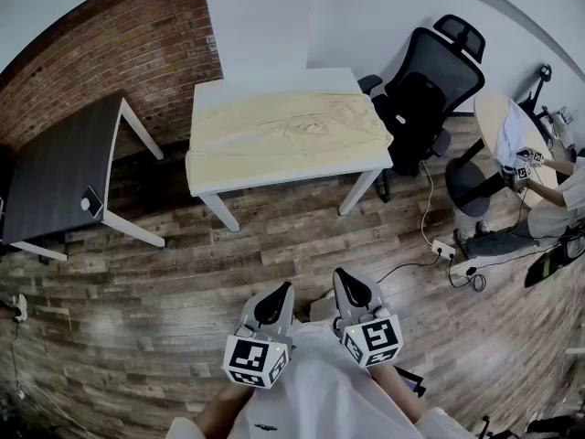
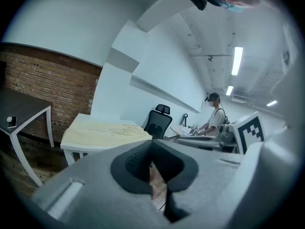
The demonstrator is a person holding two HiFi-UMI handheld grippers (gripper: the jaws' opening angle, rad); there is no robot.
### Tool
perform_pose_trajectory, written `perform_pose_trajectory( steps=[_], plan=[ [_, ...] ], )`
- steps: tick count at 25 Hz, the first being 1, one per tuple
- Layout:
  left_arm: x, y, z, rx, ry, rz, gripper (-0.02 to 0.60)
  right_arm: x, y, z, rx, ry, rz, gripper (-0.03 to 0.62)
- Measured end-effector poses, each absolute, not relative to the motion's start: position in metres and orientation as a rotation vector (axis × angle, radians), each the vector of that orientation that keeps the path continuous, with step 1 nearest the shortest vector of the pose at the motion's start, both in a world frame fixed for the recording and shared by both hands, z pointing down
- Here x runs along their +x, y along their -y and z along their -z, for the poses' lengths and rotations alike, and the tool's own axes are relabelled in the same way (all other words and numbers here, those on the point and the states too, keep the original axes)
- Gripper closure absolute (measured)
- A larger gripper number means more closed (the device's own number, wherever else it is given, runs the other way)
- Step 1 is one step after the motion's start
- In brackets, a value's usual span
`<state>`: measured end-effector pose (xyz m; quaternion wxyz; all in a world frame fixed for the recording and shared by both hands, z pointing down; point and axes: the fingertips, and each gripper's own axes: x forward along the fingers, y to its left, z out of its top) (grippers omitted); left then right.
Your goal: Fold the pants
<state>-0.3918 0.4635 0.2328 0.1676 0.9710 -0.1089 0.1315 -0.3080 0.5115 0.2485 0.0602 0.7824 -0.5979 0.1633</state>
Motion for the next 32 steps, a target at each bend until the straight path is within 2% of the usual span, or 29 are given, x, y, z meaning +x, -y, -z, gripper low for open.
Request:
perform_pose_trajectory(
  steps=[32],
  plan=[
    [-0.390,-0.420,-0.253,2.699,0.310,-0.421,0.578,-0.282,-0.477,-0.262,2.449,1.725,-0.605,0.588]
  ],
)
